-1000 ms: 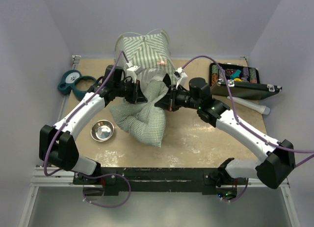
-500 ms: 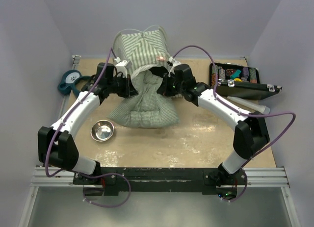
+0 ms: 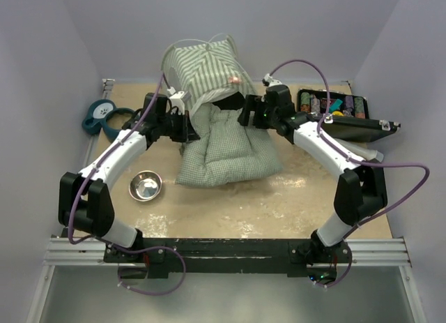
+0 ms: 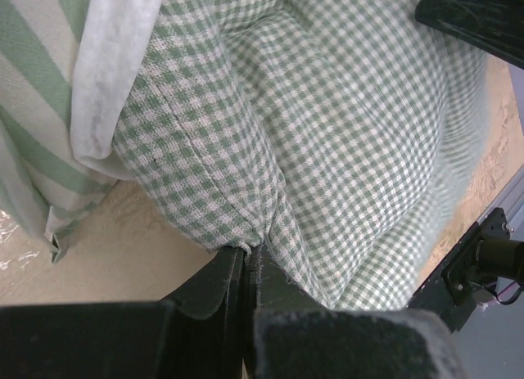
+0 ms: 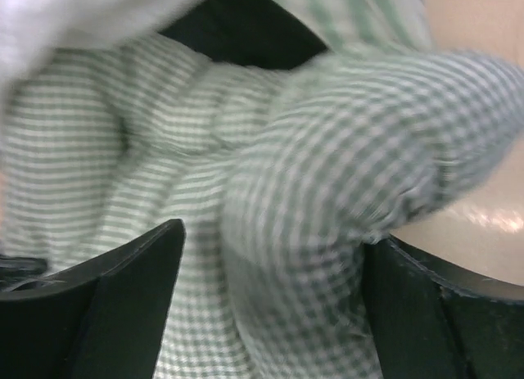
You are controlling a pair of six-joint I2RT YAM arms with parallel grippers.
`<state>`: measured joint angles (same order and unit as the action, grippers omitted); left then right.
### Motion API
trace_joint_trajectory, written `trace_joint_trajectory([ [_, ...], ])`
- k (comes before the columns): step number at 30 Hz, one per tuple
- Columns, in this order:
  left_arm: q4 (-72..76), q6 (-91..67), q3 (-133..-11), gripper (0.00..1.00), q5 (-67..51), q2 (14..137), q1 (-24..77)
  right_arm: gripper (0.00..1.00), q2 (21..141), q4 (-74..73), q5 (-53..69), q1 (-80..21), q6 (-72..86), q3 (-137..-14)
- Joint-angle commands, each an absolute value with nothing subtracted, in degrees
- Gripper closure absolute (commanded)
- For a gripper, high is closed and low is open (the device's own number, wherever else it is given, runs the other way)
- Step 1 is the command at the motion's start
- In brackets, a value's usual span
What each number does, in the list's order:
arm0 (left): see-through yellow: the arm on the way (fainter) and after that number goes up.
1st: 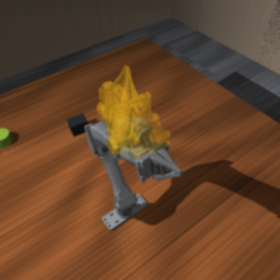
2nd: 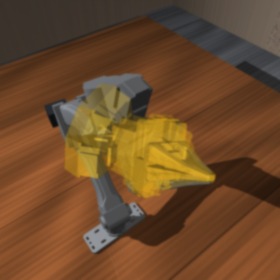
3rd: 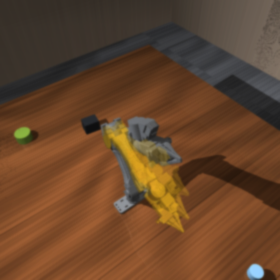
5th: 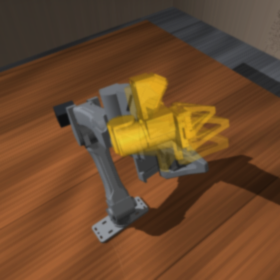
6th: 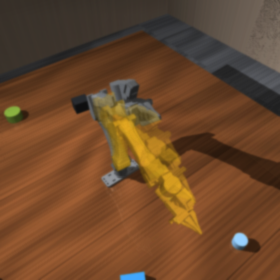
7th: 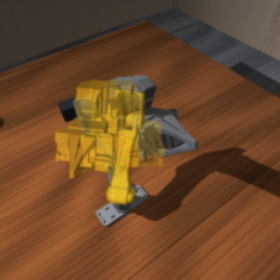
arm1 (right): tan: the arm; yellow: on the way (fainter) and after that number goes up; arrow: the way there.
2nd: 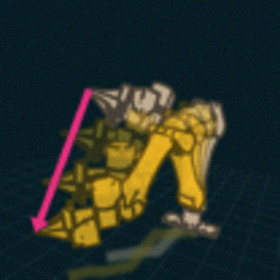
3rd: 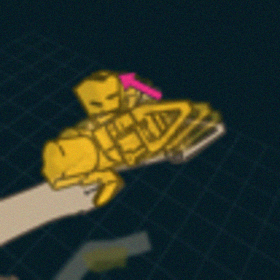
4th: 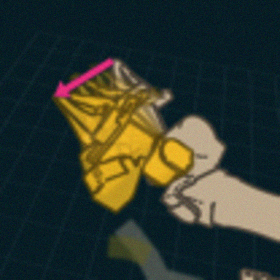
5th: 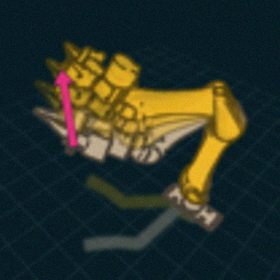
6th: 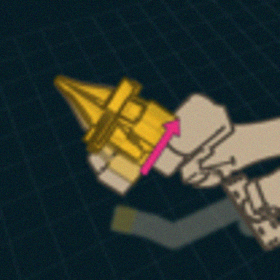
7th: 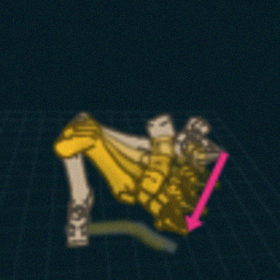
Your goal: Set up the pet tent
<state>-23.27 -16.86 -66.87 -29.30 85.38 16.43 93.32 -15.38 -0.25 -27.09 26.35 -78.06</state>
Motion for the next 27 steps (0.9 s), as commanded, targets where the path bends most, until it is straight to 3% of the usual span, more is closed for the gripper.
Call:
trace_joint_trajectory([
  [1,-22.0,-19.8,-66.5,1.0,-31.2,87.4,16.8,0.1,94.6,-18.3,4.1,-19.3,26.8,-72.0],
  [7,-20.5,-20.9,-67.4,1.0,-31.8,90.6,16.8,0.07,93.9,-15.7,5.9,-17.8,25.4,-69.6],
  [10,-20.8,-20.7,-68.7,1.0,-31.6,91.8,16.8,0.18,94.6,-11.0,8.3,-17.8,25.1,-69.6],
  [11,-21.0,-20.7,-69.1,1.0,-31.6,92.2,16.8,0.26,95.2,-11.1,8.7,-17.7,25.4,-70.3],
  [13,-21.3,-20.4,-69.5,1.0,-31.7,92.4,16.8,0.59,95.9,-11.3,11.6,-17.7,24.4,-72.3],
  [15,-21.4,-20.1,-69.9,1.0,-32.2,92.4,16.8,0.81,94.3,-9.8,14.3,-18.4,24.3,-73.6],
  [20,-20.2,-19.5,-70.0,1.0,-33.7,91.8,17.2,0.98,93.5,-7.6,6.2,-27.0,18.6,-78.6],
  [26,-18.2,-20.6,-70.3,1.0,-33.9,92.7,17.3,1.0,104.6,-6.3,-2.7,-28.4,18.6,-86.7],
  [27,-17.8,-21.0,-70.4,1.0,-33.9,93.0,17.3,0.91,105.5,-5.5,-4.8,-28.5,18.9,-87.3],
])
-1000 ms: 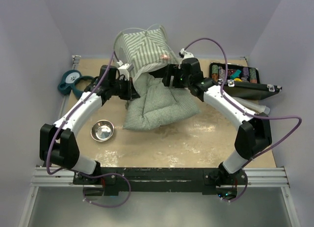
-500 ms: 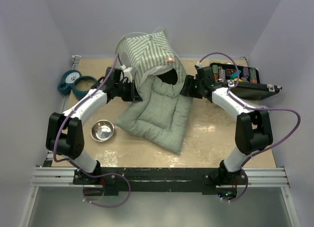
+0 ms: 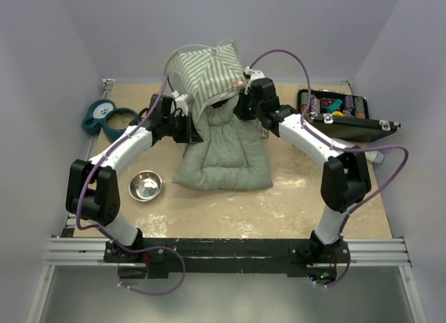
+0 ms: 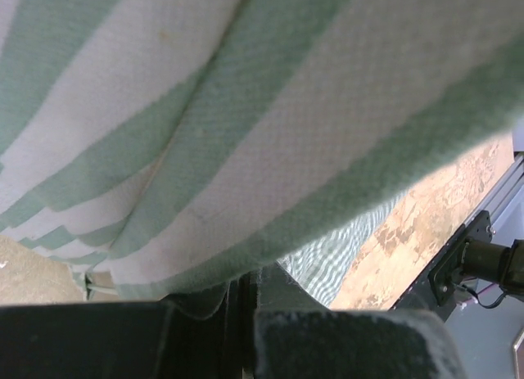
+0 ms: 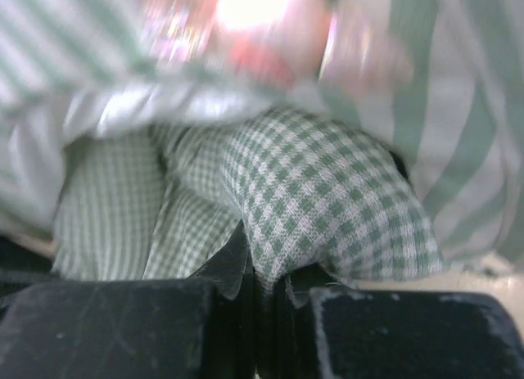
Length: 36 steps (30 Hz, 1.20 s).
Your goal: Set up the pet tent
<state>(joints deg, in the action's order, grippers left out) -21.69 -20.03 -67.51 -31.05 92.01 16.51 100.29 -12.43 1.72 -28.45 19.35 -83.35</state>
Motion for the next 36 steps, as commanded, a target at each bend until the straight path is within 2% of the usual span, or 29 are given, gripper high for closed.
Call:
trace_joint_trajectory([
  [1,-17.7,-21.4,-70.6,1.0,-33.8,93.2,17.3,0.75,106.4,-4.7,-6.5,-28.5,19.2,-87.4],
  [2,-17.7,-21.9,-70.8,1.0,-33.5,93.4,17.2,0.56,107.0,-4.3,-8.4,-28.5,19.5,-87.5],
  [3,-17.5,-22.5,-70.7,1.0,-33.3,93.6,17.2,0.44,107.0,-3.8,-8.4,-28.5,19.6,-87.2],
  [10,-17.5,-23.8,-69.8,1.0,-31.6,94.4,17.0,0.15,98.3,-4.7,-0.2,-28.2,15.2,-80.0],
  [12,-17.5,-24.2,-69.8,1.0,-30.3,94.4,17.0,0.02,95.8,-8.5,1.0,-27.5,14.5,-79.7],
  [13,-17.5,-24.2,-69.8,1.0,-30.1,94.5,17.0,0.01,94.4,-10.7,1.3,-27.0,14.5,-79.6],
  [17,-17.4,-25.0,-69.3,1.0,-29.4,94.9,16.9,0.02,91.3,-18.7,0.8,-22.6,17.4,-77.0],
  [22,-17.7,-25.3,-69.3,1.0,-29.2,95.7,16.7,0.02,88.6,-22.0,9.9,-15.7,16.3,-71.5],
  [27,-17.3,-24.9,-69.7,1.0,-29.4,95.9,16.6,0.14,83.2,-12.2,20.7,-15.4,17.0,-64.1],
  [32,-17.2,-24.3,-69.7,1.0,-29.9,96.0,16.6,0.21,86.7,-4.3,23.3,-15.5,19.0,-61.6],
  [33,-17.2,-24.2,-69.7,1.0,-29.8,96.0,16.6,0.29,88.0,-3.3,23.9,-15.5,18.9,-61.7],
  [36,-17.0,-23.8,-69.6,1.0,-30.4,96.1,16.6,0.73,91.7,1.4,25.6,-15.5,19.3,-62.1],
])
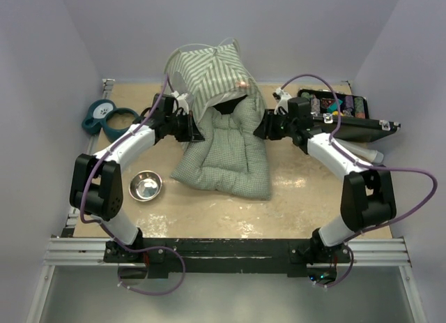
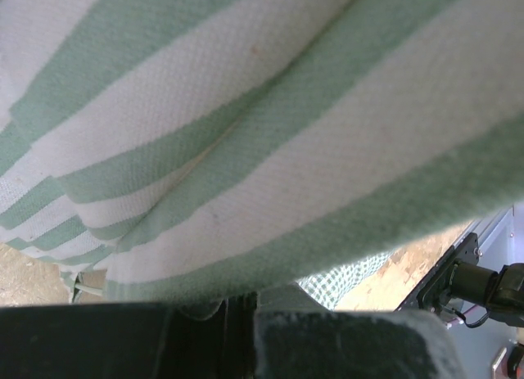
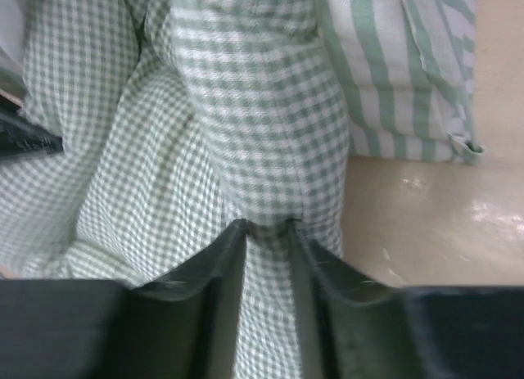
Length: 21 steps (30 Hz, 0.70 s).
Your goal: Set up the pet tent
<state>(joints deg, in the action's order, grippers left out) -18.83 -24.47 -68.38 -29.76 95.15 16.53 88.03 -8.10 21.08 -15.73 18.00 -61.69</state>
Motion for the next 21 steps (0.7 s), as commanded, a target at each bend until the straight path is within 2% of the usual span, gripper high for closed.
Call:
trace_joint_trajectory([
  [1,-16.7,-23.9,-69.7,1.0,-30.8,96.0,16.6,0.81,93.1,2.2,25.9,-15.6,19.5,-63.6],
  [2,-16.6,-23.9,-70.0,1.0,-31.3,96.0,16.6,0.93,94.3,2.1,26.0,-15.9,19.4,-66.2],
  [3,-16.5,-23.7,-70.1,1.0,-31.6,95.9,16.7,1.0,95.9,1.8,25.8,-16.2,19.3,-68.8],
  [9,-15.0,-23.4,-70.4,1.0,-32.3,94.5,16.7,1.0,102.1,0.1,20.9,-19.5,18.5,-83.2],
  [15,-14.3,-23.5,-72.1,1.0,-30.0,95.9,16.6,0.99,107.2,-2.9,9.8,-22.9,18.9,-89.3],
  [17,-14.2,-22.8,-72.9,1.0,-28.9,96.9,16.5,0.8,105.7,-3.0,12.1,-23.0,18.0,-88.2],
  [18,-14.9,-22.2,-73.1,1.0,-27.9,97.6,16.5,0.64,104.7,-3.6,13.2,-23.0,17.1,-87.8],
  [19,-15.3,-21.0,-73.0,0.95,-27.7,97.9,16.3,0.48,103.7,-5.6,12.5,-22.9,15.9,-87.8],
  [21,-16.3,-19.1,-72.5,0.86,-27.9,97.8,15.4,0.37,102.0,-11.6,12.9,-22.1,12.1,-88.7],
])
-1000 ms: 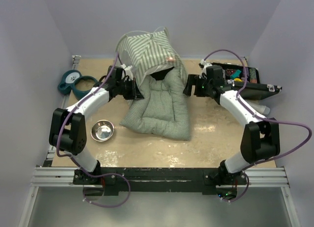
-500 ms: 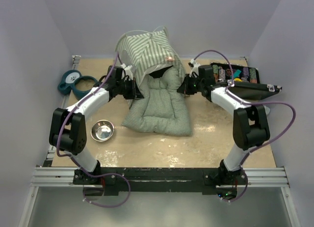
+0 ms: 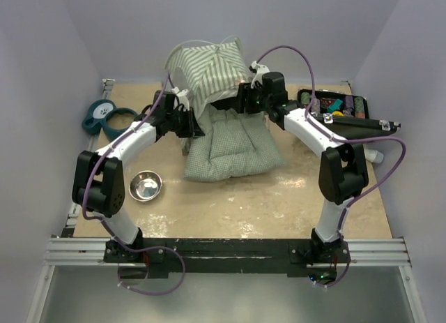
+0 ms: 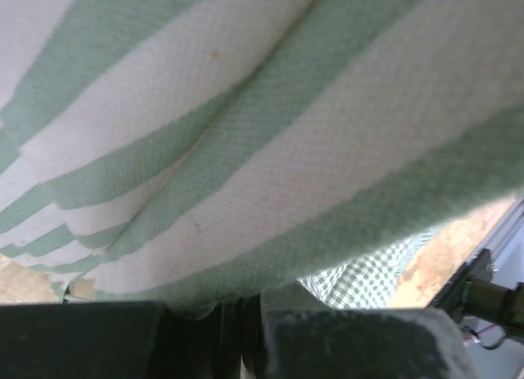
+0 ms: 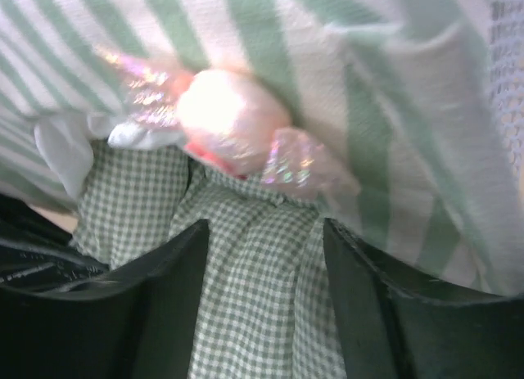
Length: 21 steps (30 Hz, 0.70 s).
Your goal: Set up the pet tent
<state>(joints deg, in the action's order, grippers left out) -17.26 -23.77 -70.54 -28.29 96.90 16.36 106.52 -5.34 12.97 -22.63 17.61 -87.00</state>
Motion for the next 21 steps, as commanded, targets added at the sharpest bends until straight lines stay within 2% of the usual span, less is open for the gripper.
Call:
trace_joint_trajectory([
  [1,-16.3,-18.4,-71.7,0.81,-28.6,97.2,15.2,0.34,101.3,-14.6,14.0,-21.1,10.5,-88.9],
  [2,-16.2,-17.7,-70.8,0.76,-29.3,96.5,14.7,0.31,100.1,-17.8,15.4,-20.1,9.3,-88.6],
  [5,-16.7,-15.4,-68.1,0.5,-31.6,92.4,14.1,0.2,95.7,-24.8,20.5,-16.5,5.1,-86.1],
  [7,-17.2,-14.9,-65.1,0.29,-32.9,88.3,13.6,0.08,91.3,-26.1,22.1,-14.0,4.9,-83.2],
  [8,-17.4,-15.4,-63.5,0.15,-33.5,86.0,13.3,0.03,88.6,-26.1,22.4,-12.8,5.4,-81.2],
  [9,-17.7,-16.3,-61.7,0.03,-34.2,83.9,12.7,0.01,86.6,-26.0,22.6,-12.0,5.9,-79.6],
  [15,-22.5,-18.0,-52.2,0.01,-34.5,74.7,11.1,0.02,81.1,-29.1,21.6,-11.0,5.6,-68.1],
  [19,-17.5,-22.7,-43.9,0.01,-35.9,71.2,11.3,0.03,81.8,-25.7,22.2,-10.6,0.3,-63.3],
  [21,-13.1,-24.6,-40.3,0.07,-35.5,71.3,12.6,0.04,82.6,-23.2,19.1,-10.6,-3.4,-61.6],
])
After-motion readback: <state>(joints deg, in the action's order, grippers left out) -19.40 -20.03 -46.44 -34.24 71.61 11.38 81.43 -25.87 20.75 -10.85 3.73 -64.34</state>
